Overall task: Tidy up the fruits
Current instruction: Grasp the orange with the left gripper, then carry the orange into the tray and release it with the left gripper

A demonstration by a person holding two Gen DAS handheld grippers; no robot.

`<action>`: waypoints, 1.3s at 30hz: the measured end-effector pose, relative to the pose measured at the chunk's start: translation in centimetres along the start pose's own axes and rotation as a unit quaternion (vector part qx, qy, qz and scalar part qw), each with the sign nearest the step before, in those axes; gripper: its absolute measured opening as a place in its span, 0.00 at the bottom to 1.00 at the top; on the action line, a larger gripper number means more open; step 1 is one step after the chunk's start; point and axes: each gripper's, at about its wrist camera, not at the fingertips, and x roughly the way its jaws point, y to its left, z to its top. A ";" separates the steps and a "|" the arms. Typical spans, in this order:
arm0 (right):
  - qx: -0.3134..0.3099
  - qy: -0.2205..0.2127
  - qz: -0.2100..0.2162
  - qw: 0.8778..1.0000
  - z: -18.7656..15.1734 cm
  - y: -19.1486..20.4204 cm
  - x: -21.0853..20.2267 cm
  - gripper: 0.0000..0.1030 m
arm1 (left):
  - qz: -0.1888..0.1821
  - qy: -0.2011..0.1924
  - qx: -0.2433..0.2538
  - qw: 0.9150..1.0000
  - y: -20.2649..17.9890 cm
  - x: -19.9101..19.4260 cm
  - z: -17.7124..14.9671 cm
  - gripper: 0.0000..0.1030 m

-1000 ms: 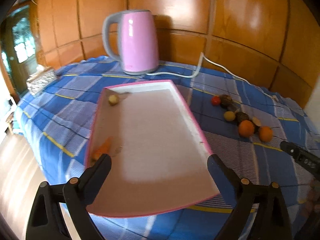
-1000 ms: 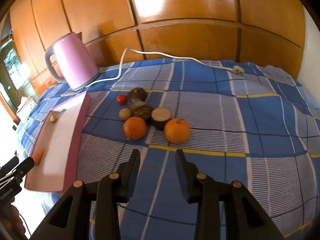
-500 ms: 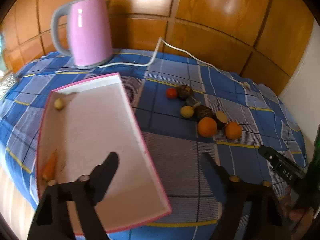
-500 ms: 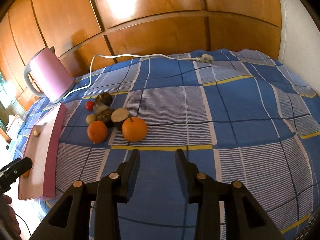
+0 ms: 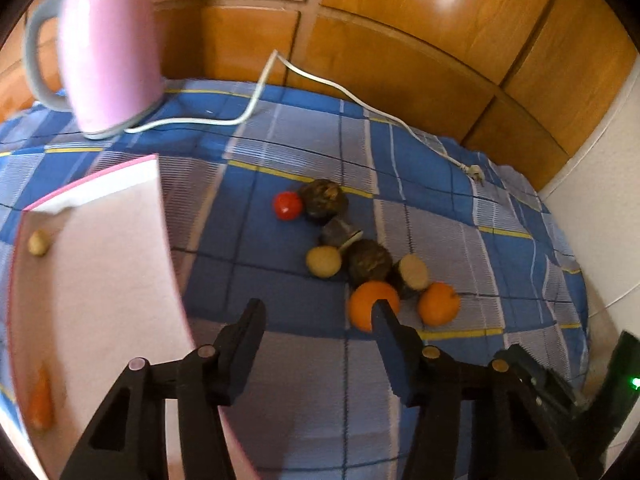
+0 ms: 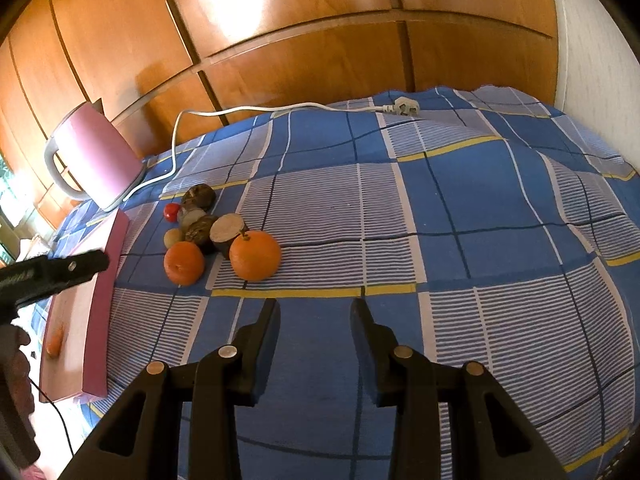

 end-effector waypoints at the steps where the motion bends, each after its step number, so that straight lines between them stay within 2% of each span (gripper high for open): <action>1: 0.002 0.000 0.001 1.000 0.0 -0.1 0.0 0.35 | 0.000 0.003 0.007 1.000 -0.3 0.5 0.3 0.53; 3: 0.004 0.001 0.001 1.000 0.1 -0.4 0.0 0.35 | -0.006 0.009 0.019 1.000 -0.9 1.0 0.5 0.47; 6: 0.009 0.002 0.001 1.000 0.2 -0.9 0.1 0.35 | -0.021 0.020 0.039 0.999 -2.0 1.7 0.3 0.45; 9: 0.015 0.004 0.002 1.000 0.2 -1.3 0.3 0.35 | -0.020 0.029 0.066 0.997 -3.2 2.6 -0.5 0.45; 12: 0.021 0.007 0.005 1.000 0.3 -1.7 0.5 0.35 | -0.023 0.039 0.067 0.997 -3.7 3.4 -0.9 0.45; 19: 0.021 0.010 0.008 1.000 0.1 -1.7 0.6 0.35 | -0.002 0.049 0.071 0.996 -4.6 5.9 -0.9 0.47; 20: 0.021 0.010 0.008 1.000 0.1 -1.7 0.7 0.35 | -0.003 0.051 0.073 0.996 -4.6 6.2 -1.0 0.45; 21: 0.021 0.009 0.008 1.000 0.1 -1.8 0.7 0.35 | -0.007 0.057 0.071 0.996 -4.6 6.6 -1.2 0.38; 22: 0.021 0.010 0.007 1.000 0.1 -1.8 0.7 0.35 | -0.009 0.053 0.067 0.996 -4.5 6.6 -1.3 0.38; 26: 0.020 0.011 0.003 1.000 0.1 -1.8 0.8 0.35 | -0.027 0.040 0.046 0.998 -3.9 5.3 -1.9 0.38; 30: 0.019 0.010 0.001 1.000 0.2 -1.7 0.7 0.35 | -0.044 0.014 0.037 0.998 -2.8 2.3 -2.6 0.38; 39: -0.018 0.020 0.024 0.999 0.3 0.9 1.0 0.35 | -0.031 -0.025 -0.011 0.999 3.1 -2.9 -3.9 0.38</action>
